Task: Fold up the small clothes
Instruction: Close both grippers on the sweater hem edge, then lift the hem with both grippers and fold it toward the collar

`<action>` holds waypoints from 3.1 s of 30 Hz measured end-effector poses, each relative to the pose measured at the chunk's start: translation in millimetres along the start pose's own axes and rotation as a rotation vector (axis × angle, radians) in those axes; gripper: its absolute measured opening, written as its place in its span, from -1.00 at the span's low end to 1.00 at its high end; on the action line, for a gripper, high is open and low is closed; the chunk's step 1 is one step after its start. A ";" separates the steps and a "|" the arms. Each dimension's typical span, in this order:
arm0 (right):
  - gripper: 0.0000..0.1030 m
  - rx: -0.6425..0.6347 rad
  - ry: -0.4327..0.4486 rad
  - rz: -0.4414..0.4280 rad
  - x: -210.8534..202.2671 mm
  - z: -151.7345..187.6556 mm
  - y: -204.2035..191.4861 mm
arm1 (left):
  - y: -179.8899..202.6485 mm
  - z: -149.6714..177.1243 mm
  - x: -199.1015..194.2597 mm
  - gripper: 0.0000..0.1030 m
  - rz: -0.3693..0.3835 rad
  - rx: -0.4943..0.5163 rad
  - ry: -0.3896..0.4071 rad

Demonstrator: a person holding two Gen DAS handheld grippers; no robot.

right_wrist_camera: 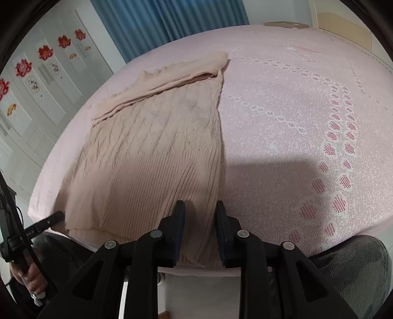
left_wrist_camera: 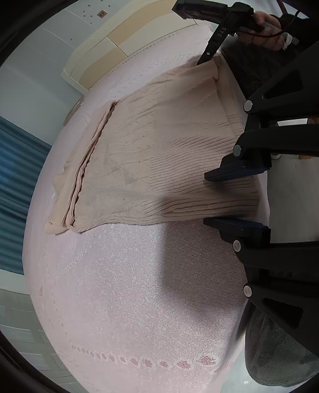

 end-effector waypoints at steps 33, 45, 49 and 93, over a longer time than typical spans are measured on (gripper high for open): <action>-0.91 0.160 0.183 -0.196 -39.6 -16.1 1.0 | -2.1 -9.1 -28.1 -0.88 0.174 -0.105 0.063; -0.91 0.238 0.367 -0.296 -61.6 -136.9 6.7 | 28.6 -125.3 -40.8 -0.88 0.237 -0.198 0.163; -0.91 0.369 0.346 -0.270 -27.1 -176.8 23.8 | 39.1 -170.3 -20.9 -0.88 0.180 -0.225 0.211; -0.39 0.082 0.163 -0.108 89.7 -180.5 41.4 | 40.3 -172.5 71.6 0.13 -0.001 -0.118 0.179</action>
Point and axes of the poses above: each gripper's, at about its wrist camera, not at the fingertips, and x roughly the way its jaws point, y to its right, z to its underside, the point moved 7 cm from there along x, roughly the way its jaws point, and after that the axes turned 12 degrees about -x, right-handed, at the moved point
